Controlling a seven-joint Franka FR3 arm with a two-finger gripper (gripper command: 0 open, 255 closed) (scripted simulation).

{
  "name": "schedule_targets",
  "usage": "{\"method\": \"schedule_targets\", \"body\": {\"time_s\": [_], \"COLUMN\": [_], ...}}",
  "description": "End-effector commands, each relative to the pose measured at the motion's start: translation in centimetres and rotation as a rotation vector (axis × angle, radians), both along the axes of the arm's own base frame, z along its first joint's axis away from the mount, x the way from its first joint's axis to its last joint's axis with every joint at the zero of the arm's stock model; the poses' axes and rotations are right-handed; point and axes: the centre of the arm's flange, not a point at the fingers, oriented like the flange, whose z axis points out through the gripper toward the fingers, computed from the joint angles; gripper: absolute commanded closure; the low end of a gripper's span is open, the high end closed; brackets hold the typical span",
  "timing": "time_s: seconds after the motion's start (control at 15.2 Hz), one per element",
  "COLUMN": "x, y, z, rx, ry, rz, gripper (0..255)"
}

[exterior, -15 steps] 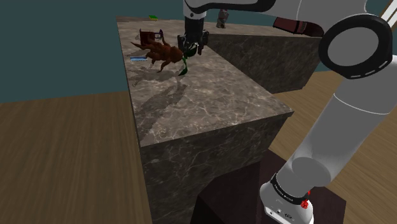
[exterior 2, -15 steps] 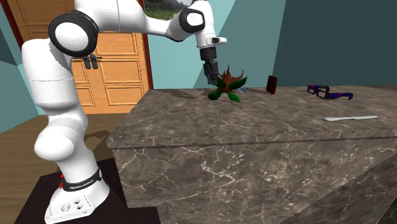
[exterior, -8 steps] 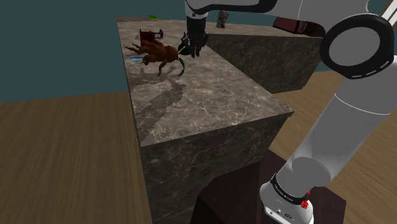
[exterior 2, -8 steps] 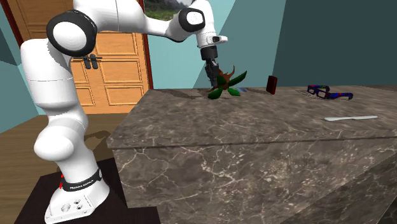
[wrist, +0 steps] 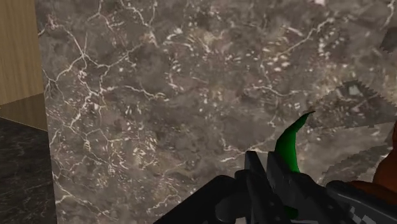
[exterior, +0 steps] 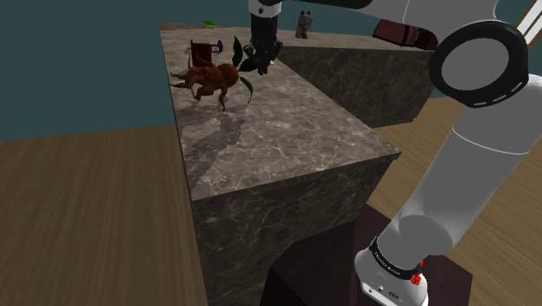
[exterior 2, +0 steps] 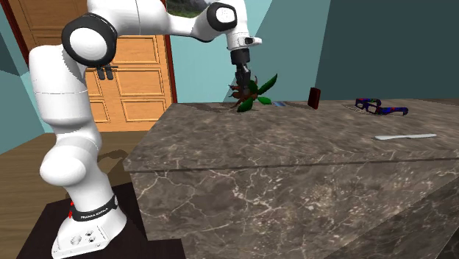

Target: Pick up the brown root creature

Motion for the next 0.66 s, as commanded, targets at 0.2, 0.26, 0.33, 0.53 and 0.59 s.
{"method": "schedule_targets", "body": {"time_s": [0.2, 0.26, 0.33, 0.53, 0.59], "x": [0.0, 0.0, 0.0, 0.0, 0.0], "y": [0.0, 0.0, 0.0, 0.0, 0.0], "z": [2.6, 3.2, 3.7, 4.8, 4.8], "rx": [0.001, 0.001, 0.001, 0.001, 0.001], "ry": [0.002, 0.002, 0.002, 0.002, 0.002], "rz": [0.001, 0.001, 0.001, 0.001, 0.001], "gripper": [255, 255, 255, 255, 255]}}
